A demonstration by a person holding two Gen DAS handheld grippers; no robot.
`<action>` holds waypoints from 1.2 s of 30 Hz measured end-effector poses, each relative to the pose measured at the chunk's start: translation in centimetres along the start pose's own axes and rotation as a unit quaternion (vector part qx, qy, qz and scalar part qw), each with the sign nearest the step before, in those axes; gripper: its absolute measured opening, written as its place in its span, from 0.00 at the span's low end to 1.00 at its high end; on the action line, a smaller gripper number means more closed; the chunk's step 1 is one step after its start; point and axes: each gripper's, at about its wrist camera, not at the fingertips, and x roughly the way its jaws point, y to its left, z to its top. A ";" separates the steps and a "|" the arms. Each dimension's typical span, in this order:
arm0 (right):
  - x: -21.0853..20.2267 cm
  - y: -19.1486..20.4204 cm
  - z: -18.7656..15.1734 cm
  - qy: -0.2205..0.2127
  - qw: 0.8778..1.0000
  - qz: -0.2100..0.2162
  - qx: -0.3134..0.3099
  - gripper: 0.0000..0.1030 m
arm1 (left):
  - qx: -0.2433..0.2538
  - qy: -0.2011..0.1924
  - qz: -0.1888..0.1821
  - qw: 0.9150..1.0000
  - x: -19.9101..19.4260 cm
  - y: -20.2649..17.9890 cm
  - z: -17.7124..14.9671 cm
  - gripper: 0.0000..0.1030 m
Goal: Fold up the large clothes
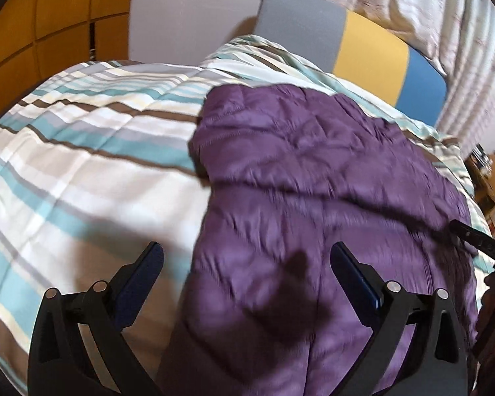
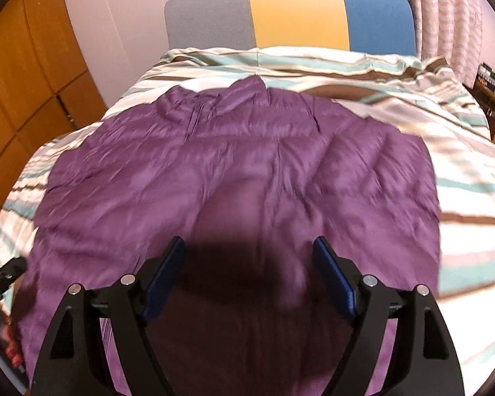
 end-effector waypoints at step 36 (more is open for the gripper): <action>-14.8 -9.5 -19.6 0.046 0.995 0.061 0.064 0.73 | 0.071 0.013 -0.030 0.997 -7.7 3.6 -11.2 0.73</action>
